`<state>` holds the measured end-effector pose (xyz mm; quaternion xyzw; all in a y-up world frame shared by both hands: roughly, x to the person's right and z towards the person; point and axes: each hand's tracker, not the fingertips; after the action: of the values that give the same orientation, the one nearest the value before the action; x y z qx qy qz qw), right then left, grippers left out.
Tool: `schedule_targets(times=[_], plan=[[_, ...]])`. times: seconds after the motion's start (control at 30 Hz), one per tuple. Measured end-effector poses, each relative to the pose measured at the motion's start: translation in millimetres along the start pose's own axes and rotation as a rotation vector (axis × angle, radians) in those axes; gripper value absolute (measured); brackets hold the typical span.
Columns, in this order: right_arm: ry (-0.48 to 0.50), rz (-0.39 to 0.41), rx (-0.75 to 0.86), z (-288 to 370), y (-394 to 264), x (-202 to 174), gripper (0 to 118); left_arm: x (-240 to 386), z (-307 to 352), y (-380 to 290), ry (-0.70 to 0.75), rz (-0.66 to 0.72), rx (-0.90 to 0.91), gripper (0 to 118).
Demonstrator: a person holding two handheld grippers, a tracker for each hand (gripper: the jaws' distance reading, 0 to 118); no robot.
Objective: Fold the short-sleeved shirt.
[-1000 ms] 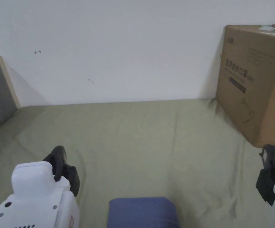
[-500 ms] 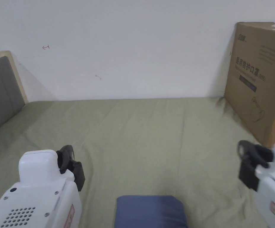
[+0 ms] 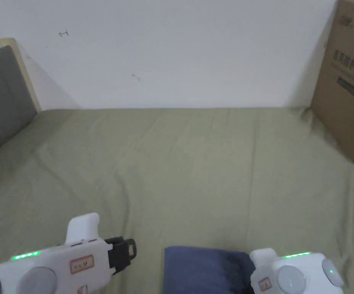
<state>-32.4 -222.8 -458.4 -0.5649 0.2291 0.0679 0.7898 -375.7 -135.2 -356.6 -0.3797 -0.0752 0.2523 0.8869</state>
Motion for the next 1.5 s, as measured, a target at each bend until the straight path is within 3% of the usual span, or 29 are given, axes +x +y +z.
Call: schedule_targets(times=[0.07,0.1,0.17,0.2,0.23,0.27,0.47,0.63,0.67,0.7,0.73,0.77,0.8,0.83,0.97,1.1,1.27,1.5], plan=[[0.004,-0.012,-0.012,2.4,-2.1,2.1,0,-26.7,-34.3,4.2,-0.117,0.137,-0.178,3],[0.008,-0.014,-0.013,2.4,-2.6,2.9,0,-40.5,-52.7,4.2,-0.163,0.233,-0.27,14],[0.014,-0.011,-0.006,2.5,-5.7,4.5,0,-58.9,-82.2,0.5,-0.298,0.287,-0.356,56],[0.017,-0.012,-0.002,2.4,-6.7,4.9,0,-62.5,-95.0,-2.4,-0.369,0.258,-0.432,91],[0.019,-0.015,0.001,2.2,-7.3,5.4,0,-64.7,-108.3,-7.0,-0.419,0.255,-0.49,110],[0.021,-0.02,0.003,2.1,-7.5,5.7,0,-63.5,-121.4,-12.9,-0.462,0.253,-0.549,118],[0.017,-0.026,0.013,1.1,-10.6,2.9,0,-46.8,-182.0,-40.0,-0.702,0.44,-0.639,118],[0.021,-0.019,0.054,2.0,-20.0,4.2,0,-36.2,-184.1,-34.1,-0.626,0.446,-0.633,118],[0.026,-0.024,0.063,3.2,-21.9,5.2,0,-33.9,-176.4,-32.7,-0.554,0.407,-0.603,114],[0.033,-0.031,0.07,4.3,-22.3,7.4,0,-29.6,-168.2,-29.2,-0.467,0.324,-0.576,93],[0.04,-0.04,0.078,6.6,-23.7,8.6,0,-28.8,-162.4,-25.3,-0.351,0.22,-0.538,48],[0.053,-0.055,0.091,10.2,-25.5,10.2,0,-27.6,-158.9,-26.1,-0.3,0.147,-0.526,27],[0.104,-0.09,0.125,16.5,-28.0,11.4,0,-27.1,-156.6,-28.8,-0.356,0.216,-0.551,27],[0.081,-0.102,0.128,20.9,-27.9,11.8,0,-27.9,-152.7,-28.1,-0.38,0.239,-0.55,27],[0.061,-0.142,0.15,34.4,-34.9,8.9,0,-13.6,-126.9,-15.0,-0.309,0.079,-0.502,27],[0.026,-0.102,0.168,47.6,-41.6,-2.9,0,-30.4,-79.5,14.0,-0.207,-0.046,-0.477,27],[0.035,-0.062,0.182,56.1,-46.5,-27.7,0,-108.2,-7.0,60.2,0.082,-0.142,-0.447,27],[0.067,0.041,0.129,55.1,-33.0,-79.2,0,-212.4,49.1,102.3,0.664,-0.333,-0.487,27]])
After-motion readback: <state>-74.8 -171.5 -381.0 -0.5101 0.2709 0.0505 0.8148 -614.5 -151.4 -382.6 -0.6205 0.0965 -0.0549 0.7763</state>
